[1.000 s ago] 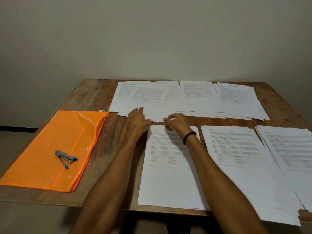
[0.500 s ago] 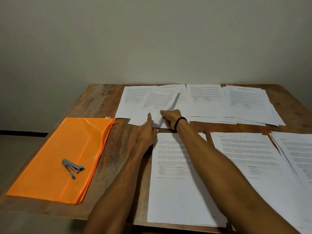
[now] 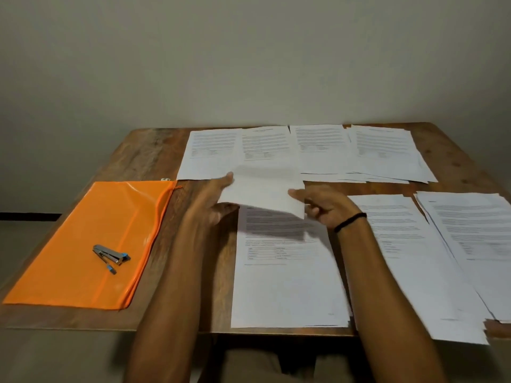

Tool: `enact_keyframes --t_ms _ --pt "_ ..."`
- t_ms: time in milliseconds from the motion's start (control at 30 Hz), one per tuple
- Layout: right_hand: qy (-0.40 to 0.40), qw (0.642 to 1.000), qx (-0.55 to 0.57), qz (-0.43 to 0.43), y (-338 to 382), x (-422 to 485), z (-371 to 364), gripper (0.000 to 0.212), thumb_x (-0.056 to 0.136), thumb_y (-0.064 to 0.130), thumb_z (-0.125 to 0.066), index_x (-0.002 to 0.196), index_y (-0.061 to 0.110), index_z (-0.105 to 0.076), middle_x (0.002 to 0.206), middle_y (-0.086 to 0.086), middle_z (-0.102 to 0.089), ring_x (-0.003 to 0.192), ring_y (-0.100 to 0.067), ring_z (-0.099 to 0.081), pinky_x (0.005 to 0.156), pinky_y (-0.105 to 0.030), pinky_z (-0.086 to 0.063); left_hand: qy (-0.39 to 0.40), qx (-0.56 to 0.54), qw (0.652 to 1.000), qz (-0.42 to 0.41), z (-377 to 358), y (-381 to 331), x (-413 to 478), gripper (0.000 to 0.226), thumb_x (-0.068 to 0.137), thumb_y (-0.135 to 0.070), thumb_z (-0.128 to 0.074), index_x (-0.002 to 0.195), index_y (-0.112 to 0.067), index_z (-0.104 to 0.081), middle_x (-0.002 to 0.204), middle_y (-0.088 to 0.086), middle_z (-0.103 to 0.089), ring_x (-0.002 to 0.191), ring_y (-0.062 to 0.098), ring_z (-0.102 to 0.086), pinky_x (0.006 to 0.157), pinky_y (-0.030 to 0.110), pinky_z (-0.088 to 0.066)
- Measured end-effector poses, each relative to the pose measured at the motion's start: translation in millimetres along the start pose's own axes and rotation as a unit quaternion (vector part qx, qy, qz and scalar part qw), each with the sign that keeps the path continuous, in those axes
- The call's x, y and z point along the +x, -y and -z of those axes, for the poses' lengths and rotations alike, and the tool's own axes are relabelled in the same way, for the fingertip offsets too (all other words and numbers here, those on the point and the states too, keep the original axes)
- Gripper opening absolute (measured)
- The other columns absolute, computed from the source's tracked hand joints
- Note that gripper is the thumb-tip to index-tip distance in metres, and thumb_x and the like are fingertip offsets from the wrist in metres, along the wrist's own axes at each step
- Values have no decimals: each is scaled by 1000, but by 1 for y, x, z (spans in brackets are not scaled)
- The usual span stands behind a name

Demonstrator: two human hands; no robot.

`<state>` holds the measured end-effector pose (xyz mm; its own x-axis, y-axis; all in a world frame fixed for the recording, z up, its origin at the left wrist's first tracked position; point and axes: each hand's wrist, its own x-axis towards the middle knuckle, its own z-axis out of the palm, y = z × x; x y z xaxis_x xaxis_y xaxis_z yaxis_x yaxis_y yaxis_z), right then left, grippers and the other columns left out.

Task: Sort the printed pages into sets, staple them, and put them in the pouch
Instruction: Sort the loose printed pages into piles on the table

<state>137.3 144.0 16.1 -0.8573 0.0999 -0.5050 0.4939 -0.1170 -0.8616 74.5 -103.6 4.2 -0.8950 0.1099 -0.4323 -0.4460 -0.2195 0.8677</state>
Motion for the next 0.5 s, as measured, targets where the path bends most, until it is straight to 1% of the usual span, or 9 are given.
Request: enact_keyframes --t_ms 67,100,167,233,300,333,367,433,500 --pt "-78 977 -196 24 -14 -26 12 32 84 19 -81 68 9 -54 59 -3 -50 38 -7 -36 36 -20 -28 -20 143 989 -38 3 5 -7 40 85 -11 -77 123 -7 -64 117 9 -72 96 24 -72 79 38 -60" --pt "-103 959 -262 29 -20 -39 17 39 83 22 -82 63 10 -51 54 -2 -50 38 -9 -38 39 -21 -30 -36 214 975 -56 3 10 -14 44 82 -9 -79 123 -7 -63 118 8 -71 96 24 -71 81 40 -59" --pt "-106 934 -342 14 -34 -59 29 45 81 30 -84 59 10 -50 46 -1 -54 41 -12 -41 44 -22 -34 -44 299 952 -47 1 22 -36 53 80 -12 -82 126 -10 -56 122 5 -65 104 28 -66 92 49 -56" --pt "-88 909 -406 -23 -48 -68 38 42 79 36 -84 62 8 -57 53 -3 -64 41 -12 -45 45 -21 -39 -40 340 939 -20 -5 36 -61 58 84 -11 -79 132 -15 -48 124 6 -58 113 30 -59 100 51 -51" --pt "-92 883 -457 -54 -61 -68 44 40 78 40 -83 71 6 -64 64 -5 -70 46 -12 -54 51 -25 -50 -25 375 926 -10 -7 49 -80 63 86 -7 -76 139 -13 -43 131 10 -56 113 26 -56 98 42 -50" --pt "-106 872 -475 -59 -66 -67 46 41 77 42 -83 76 5 -66 68 -5 -71 51 -15 -58 58 -28 -56 -16 388 922 -6 -6 55 -87 57 86 -5 -75 135 -14 -46 130 8 -58 109 24 -56 94 38 -50" --pt "-123 863 -488 -58 -68 -65 46 43 77 44 -83 81 5 -66 71 -5 -72 57 -18 -62 66 -32 -58 -7 399 917 -7 -4 60 -92 46 87 -3 -73 124 -19 -51 125 6 -60 105 21 -56 91 37 -51" --pt "-159 849 -503 -36 -70 -61 43 46 77 47 -82 86 7 -61 82 -6 -70 74 -24 -66 71 -33 -55 12 414 910 -14 -2 69 -100 37 86 0 -71 105 -28 -54 121 -1 -64 102 18 -60 91 36 -54" --pt "-187 842 -506 7 -70 -58 34 43 79 45 -81 90 11 -57 97 -9 -69 90 -29 -65 73 -32 -48 15 432 902 -11 0 77 -102 40 86 -2 -70 111 -28 -53 119 -4 -66 96 14 -63 85 35 -58"
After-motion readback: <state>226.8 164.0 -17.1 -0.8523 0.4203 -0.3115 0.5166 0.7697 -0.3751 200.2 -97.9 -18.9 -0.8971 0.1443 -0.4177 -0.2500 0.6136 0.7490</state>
